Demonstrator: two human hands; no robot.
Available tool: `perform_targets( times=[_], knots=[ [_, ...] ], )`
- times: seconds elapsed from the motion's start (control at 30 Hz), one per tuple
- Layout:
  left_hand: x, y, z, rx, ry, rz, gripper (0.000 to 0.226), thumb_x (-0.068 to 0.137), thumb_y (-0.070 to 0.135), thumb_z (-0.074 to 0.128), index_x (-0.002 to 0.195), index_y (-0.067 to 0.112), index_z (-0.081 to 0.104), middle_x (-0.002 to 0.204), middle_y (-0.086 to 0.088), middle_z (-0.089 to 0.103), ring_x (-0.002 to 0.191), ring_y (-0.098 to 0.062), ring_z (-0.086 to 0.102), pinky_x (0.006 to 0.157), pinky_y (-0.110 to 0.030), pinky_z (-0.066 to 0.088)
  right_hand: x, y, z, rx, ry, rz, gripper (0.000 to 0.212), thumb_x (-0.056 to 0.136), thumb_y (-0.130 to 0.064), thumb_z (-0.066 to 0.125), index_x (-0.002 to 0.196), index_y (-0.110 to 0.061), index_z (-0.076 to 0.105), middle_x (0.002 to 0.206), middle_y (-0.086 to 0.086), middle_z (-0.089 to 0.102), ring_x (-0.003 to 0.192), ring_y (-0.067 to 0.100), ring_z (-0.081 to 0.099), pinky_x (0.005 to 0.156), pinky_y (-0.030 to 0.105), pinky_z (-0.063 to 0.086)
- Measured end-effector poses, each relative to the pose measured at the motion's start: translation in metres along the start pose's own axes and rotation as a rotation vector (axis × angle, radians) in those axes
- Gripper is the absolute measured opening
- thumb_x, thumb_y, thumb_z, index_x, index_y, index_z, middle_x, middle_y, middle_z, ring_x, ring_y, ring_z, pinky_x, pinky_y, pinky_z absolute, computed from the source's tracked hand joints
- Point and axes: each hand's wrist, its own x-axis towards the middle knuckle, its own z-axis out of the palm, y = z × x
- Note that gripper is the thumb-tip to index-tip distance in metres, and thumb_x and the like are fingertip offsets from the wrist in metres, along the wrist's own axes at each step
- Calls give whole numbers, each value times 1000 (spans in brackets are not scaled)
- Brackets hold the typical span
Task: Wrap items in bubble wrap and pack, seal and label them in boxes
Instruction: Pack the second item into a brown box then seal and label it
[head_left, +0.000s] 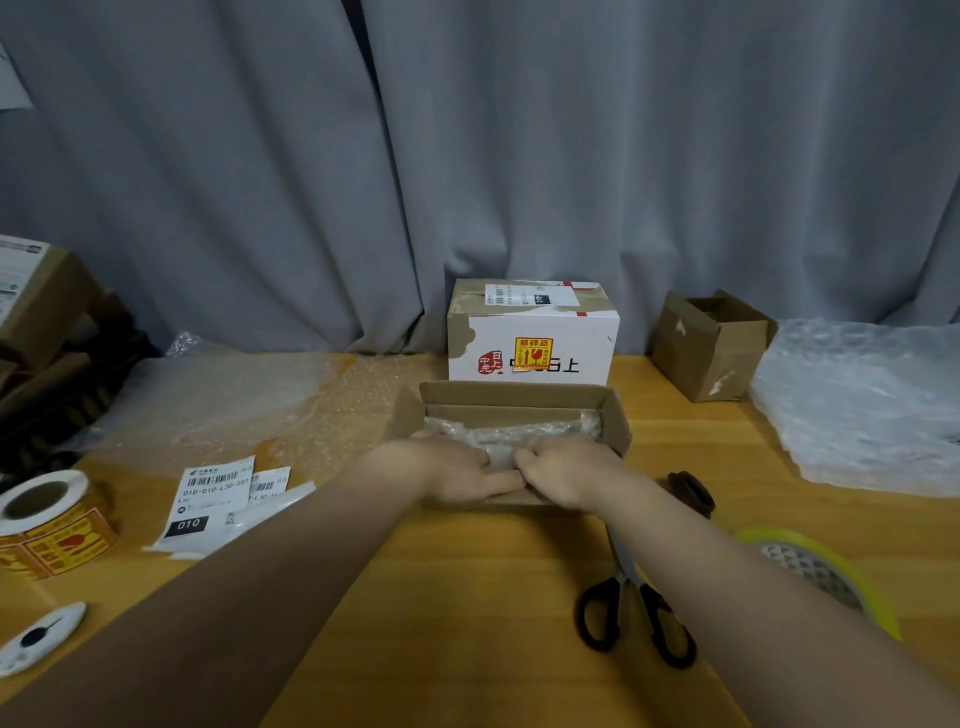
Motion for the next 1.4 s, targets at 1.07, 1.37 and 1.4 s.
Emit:
perform_targets(
  times=[1.07,1.37,1.4],
  knots=[
    [-6,133,-64,79,877,377,38,94,47,42,123,27,57,121,4,54,116,-19,44,101,-34,22,-59,142,-45,-127,862,-36,39,77,-27,54,111,-13,66,117,13,57,107,36,52,89,43,41],
    [102,232,-60,73,770,452,36,96,44,41,124,27,56,122,4,54,115,-18,45,100,-34,29,-46,288,-38,-139,583,321,48,95,-33,46,139,-14,42,150,11,30,137,28,26,112,38,17],
    [113,237,-62,74,761,454,36,96,44,41,124,27,56,122,4,54,115,-18,46,100,-34,30,-38,296,-40,-138,558,333,52,95,-36,45,142,-13,39,152,11,26,140,28,22,115,39,13]
  ],
)
